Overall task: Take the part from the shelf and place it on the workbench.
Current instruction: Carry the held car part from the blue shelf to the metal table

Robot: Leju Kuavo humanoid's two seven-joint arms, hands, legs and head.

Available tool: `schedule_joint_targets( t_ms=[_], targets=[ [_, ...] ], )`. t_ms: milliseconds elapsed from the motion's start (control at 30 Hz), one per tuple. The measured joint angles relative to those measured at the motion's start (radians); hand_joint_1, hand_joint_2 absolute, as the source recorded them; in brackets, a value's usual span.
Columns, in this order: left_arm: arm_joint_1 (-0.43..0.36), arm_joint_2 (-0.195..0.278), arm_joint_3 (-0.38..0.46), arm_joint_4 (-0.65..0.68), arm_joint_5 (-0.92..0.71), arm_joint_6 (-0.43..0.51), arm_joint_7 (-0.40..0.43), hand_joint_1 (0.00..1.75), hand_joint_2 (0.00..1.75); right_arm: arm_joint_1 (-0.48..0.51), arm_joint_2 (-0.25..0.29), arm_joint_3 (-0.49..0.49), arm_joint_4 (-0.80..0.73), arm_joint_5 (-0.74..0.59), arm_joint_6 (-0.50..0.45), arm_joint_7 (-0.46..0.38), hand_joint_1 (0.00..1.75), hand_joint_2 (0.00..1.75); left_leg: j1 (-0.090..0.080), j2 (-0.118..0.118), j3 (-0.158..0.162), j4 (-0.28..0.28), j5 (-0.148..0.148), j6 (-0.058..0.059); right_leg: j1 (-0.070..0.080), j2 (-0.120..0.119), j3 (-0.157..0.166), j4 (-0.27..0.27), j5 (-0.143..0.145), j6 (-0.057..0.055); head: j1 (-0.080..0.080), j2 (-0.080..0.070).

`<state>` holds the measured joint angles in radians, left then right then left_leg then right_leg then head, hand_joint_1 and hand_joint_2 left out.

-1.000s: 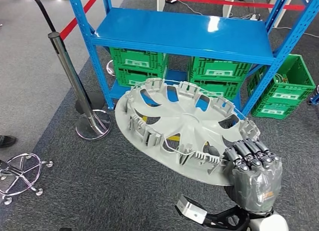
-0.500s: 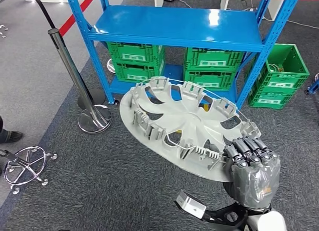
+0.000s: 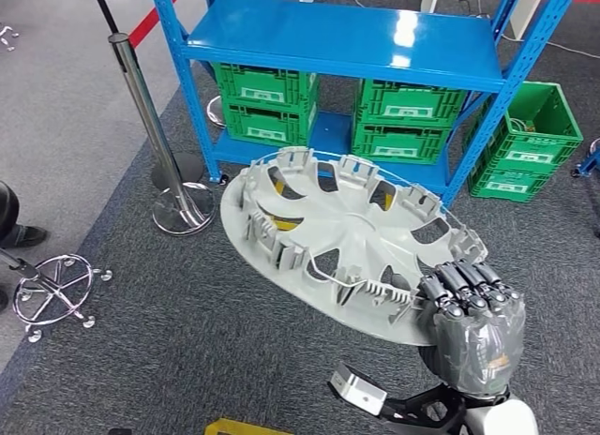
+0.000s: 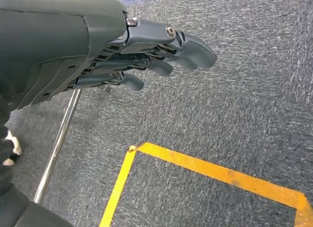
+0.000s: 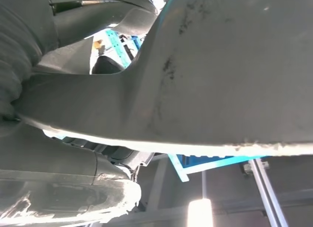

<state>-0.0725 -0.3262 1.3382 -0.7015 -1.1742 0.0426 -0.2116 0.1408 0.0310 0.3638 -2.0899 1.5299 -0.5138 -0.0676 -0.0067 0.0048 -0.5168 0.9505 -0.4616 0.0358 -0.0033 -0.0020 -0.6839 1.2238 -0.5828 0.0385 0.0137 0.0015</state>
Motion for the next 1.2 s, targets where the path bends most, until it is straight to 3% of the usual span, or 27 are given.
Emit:
schedule_joint_targets(
  t_ms=[33,67,100,167,233,333,400,500,533,567,600,700,767,800,833,933,1200],
  targets=[
    [0.000,0.000,0.000,0.000,0.001,-0.002,-0.001,0.00,1.75,0.001,0.000,0.000,0.001,0.000,0.000,0.000,1.75,1.75,0.000,0.001,-0.005,0.003,0.002,-0.001,-0.002,0.000,-0.014,0.043,-0.013,0.004,0.000,0.000],
    [0.001,0.000,0.000,0.000,0.001,-0.003,-0.001,0.00,1.75,0.001,0.000,0.001,0.002,0.000,0.000,0.000,1.75,1.75,0.000,0.001,-0.010,0.007,0.004,-0.002,-0.003,0.000,-0.010,0.050,-0.008,0.007,0.000,0.000],
    [0.001,0.000,0.000,0.000,0.002,-0.004,-0.001,0.00,1.75,0.001,-0.001,0.001,0.003,0.000,0.000,0.000,1.75,1.75,0.001,0.001,-0.014,0.011,0.005,-0.003,-0.006,-0.001,0.015,0.015,0.015,0.009,0.000,0.000],
    [0.001,-0.001,0.000,0.000,0.002,-0.004,-0.001,0.00,1.75,0.000,-0.001,0.001,0.003,0.000,0.000,0.000,1.75,1.75,0.000,0.001,-0.022,0.023,0.004,-0.009,-0.011,-0.002,0.096,-0.121,0.066,0.013,0.000,0.000],
    [0.000,0.000,0.000,0.000,0.002,-0.004,-0.001,0.00,1.75,-0.002,-0.001,0.002,0.004,0.000,-0.001,0.000,1.75,1.75,-0.003,0.000,-0.034,0.037,0.004,-0.019,-0.011,-0.001,0.143,-0.208,0.082,0.004,0.001,0.000],
    [0.000,0.001,0.000,0.000,0.002,-0.004,-0.002,0.00,1.75,0.000,-0.001,0.002,0.004,0.000,-0.001,0.000,1.75,1.75,-0.004,0.000,-0.046,0.047,0.008,-0.034,-0.010,0.001,0.139,-0.213,0.086,-0.018,0.000,0.000],
    [0.000,0.002,0.000,0.000,0.002,-0.004,-0.002,0.00,1.75,-0.001,-0.001,0.002,0.004,0.000,-0.001,0.001,1.75,1.75,-0.002,-0.001,-0.062,0.082,-0.023,-0.044,-0.013,0.000,0.134,-0.216,0.094,-0.033,-0.003,0.000],
    [0.001,0.002,0.000,0.000,0.003,-0.005,-0.009,0.00,1.75,-0.001,-0.001,0.003,0.004,0.000,-0.001,0.002,1.75,1.75,0.004,-0.002,-0.135,0.258,-0.126,-0.057,-0.012,-0.002,0.120,-0.217,0.105,-0.047,-0.008,0.000],
    [0.002,0.002,0.000,0.000,0.004,-0.007,-0.012,0.00,1.75,-0.001,-0.001,0.003,0.004,0.000,-0.001,0.002,1.75,1.75,0.006,-0.002,-0.154,0.307,-0.145,-0.059,-0.011,-0.002,0.115,-0.217,0.108,-0.049,-0.007,0.000],
    [0.003,0.002,0.000,0.000,0.006,-0.008,-0.016,0.00,1.75,0.000,-0.001,0.003,0.005,0.000,-0.001,0.002,1.75,1.75,0.007,-0.002,-0.157,0.325,-0.145,-0.058,-0.010,-0.001,0.111,-0.217,0.111,-0.049,-0.007,0.000],
    [0.003,0.003,0.000,0.000,0.009,-0.010,-0.018,0.00,1.75,0.000,-0.001,0.003,0.005,-0.001,-0.001,0.002,1.75,1.75,0.008,-0.002,-0.142,0.305,-0.127,-0.056,-0.009,-0.001,0.108,-0.217,0.114,-0.048,-0.007,0.000],
    [0.002,0.005,0.000,0.000,0.019,-0.021,-0.026,0.00,1.75,0.000,-0.001,0.002,0.004,-0.004,-0.002,0.002,1.75,1.75,0.005,-0.002,-0.032,0.112,-0.045,-0.039,-0.005,0.000,0.104,-0.215,0.122,-0.041,-0.007,0.000],
    [0.000,0.007,0.001,0.001,0.026,-0.032,-0.032,0.00,1.75,-0.001,-0.001,0.002,0.004,-0.005,-0.002,0.002,1.75,1.75,0.001,-0.003,0.000,0.045,-0.033,-0.030,-0.003,-0.001,0.099,-0.214,0.127,-0.032,-0.006,0.000],
    [0.000,0.008,0.001,0.002,0.028,-0.038,-0.036,0.00,1.75,-0.001,-0.001,0.002,0.004,-0.006,-0.003,0.002,1.75,1.75,-0.001,-0.002,-0.001,0.039,-0.032,-0.028,-0.002,-0.001,0.096,-0.214,0.130,-0.027,-0.006,0.000],
    [0.002,0.008,0.001,0.004,0.030,-0.043,-0.041,0.00,1.75,-0.001,-0.001,0.002,0.004,-0.007,-0.003,0.002,1.75,1.75,-0.001,-0.002,-0.003,0.037,-0.029,-0.031,-0.002,-0.001,0.095,-0.216,0.130,-0.031,-0.006,0.000],
    [0.004,0.013,0.001,0.012,0.031,-0.059,-0.060,0.00,1.75,-0.001,-0.002,0.003,0.004,-0.011,-0.005,0.001,1.75,1.75,-0.001,-0.003,-0.008,0.030,-0.019,-0.037,-0.002,-0.001,0.091,-0.222,0.136,-0.051,-0.004,0.000],
    [0.004,0.028,0.000,0.040,0.018,-0.064,-0.086,0.00,1.75,-0.001,-0.002,0.002,0.004,-0.013,-0.005,0.000,1.75,1.75,-0.011,-0.002,-0.021,0.037,-0.010,-0.016,-0.011,-0.001,0.089,-0.239,0.162,-0.013,-0.005,0.000]
  ],
)
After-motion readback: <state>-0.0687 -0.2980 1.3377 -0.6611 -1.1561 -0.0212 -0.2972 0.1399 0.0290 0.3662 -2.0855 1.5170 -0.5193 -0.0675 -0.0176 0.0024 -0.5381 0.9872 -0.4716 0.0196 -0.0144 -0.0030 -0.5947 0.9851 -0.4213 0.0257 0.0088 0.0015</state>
